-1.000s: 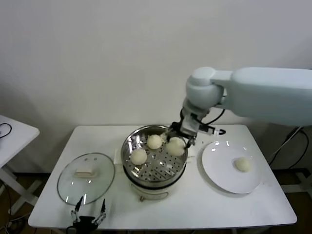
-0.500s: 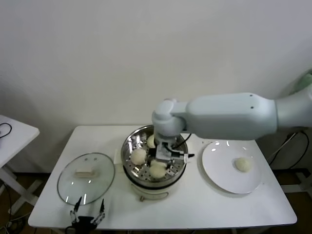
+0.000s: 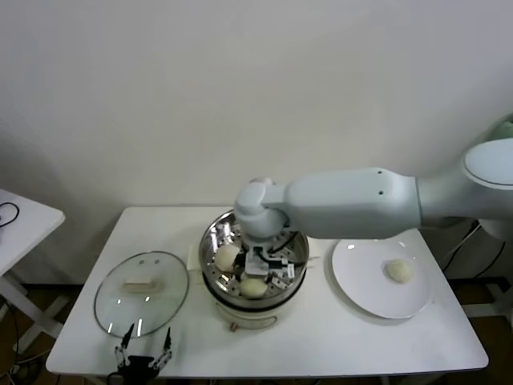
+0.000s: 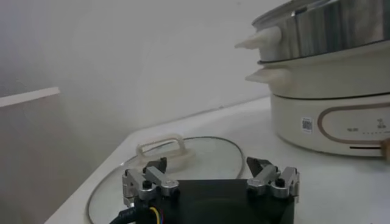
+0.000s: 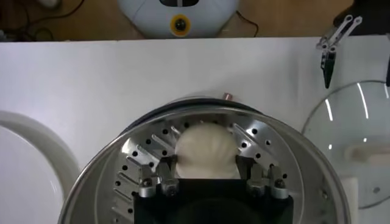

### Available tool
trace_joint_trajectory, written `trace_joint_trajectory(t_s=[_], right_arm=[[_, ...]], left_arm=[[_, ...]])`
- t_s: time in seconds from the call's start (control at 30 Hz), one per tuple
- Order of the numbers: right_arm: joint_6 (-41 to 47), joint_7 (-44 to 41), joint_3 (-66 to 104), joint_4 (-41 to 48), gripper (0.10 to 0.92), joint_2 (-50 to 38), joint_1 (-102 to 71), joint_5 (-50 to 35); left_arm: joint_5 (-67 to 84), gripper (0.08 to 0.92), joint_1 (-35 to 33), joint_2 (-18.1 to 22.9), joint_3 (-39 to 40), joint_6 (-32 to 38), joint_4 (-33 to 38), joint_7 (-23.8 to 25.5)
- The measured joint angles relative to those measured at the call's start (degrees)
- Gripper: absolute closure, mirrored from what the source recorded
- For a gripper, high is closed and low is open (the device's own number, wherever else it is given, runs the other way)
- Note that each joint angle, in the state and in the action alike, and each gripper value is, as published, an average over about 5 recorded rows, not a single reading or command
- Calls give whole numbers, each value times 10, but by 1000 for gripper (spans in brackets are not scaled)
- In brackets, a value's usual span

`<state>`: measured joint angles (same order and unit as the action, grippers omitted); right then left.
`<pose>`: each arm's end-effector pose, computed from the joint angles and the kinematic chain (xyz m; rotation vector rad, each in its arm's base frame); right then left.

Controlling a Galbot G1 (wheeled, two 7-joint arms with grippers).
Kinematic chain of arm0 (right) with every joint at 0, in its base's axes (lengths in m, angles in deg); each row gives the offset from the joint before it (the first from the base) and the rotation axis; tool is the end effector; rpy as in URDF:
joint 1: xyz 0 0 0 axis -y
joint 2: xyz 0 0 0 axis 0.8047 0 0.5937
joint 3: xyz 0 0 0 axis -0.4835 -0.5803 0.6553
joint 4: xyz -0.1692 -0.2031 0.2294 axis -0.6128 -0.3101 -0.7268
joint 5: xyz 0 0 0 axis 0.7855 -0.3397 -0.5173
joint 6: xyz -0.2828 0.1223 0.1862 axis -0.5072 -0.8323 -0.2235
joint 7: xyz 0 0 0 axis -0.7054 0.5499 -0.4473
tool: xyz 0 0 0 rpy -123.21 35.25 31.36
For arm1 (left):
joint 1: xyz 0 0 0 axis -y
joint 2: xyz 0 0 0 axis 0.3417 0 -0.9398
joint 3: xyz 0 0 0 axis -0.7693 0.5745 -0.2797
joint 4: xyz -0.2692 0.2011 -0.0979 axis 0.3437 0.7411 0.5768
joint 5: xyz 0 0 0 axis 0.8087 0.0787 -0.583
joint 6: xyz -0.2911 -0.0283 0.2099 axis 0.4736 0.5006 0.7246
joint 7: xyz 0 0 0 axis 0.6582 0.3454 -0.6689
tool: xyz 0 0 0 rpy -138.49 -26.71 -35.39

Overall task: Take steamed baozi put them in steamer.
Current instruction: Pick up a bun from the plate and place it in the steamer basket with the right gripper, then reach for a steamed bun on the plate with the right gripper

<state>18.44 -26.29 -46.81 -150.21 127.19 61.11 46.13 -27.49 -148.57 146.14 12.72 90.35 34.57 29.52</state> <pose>0.4377 0.2116 -0.0922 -2.1160 0.1462 -2.2998 0.0907 0.0700 -0.4412 0.0506 -2.9172 -0.3635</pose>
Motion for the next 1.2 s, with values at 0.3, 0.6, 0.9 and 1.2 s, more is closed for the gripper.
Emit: trace_joint_trajectory(t_s=[0.3, 0.6, 0.9, 1.2], right_arm=[[-5, 0, -2, 7, 205, -12, 15, -10], [0, -21, -40, 53, 203, -65, 85, -91], [42, -33, -119, 128, 203, -154, 118, -190], [76, -27, -138, 197, 203, -244, 71, -186]], left_arm=[[-1, 177, -2, 2, 0, 0, 3, 0], [-2, 177, -1, 5, 3, -2, 6, 0], [3, 177, 2, 5, 3, -2, 10, -1], [4, 177, 3, 5, 3, -1, 8, -1]])
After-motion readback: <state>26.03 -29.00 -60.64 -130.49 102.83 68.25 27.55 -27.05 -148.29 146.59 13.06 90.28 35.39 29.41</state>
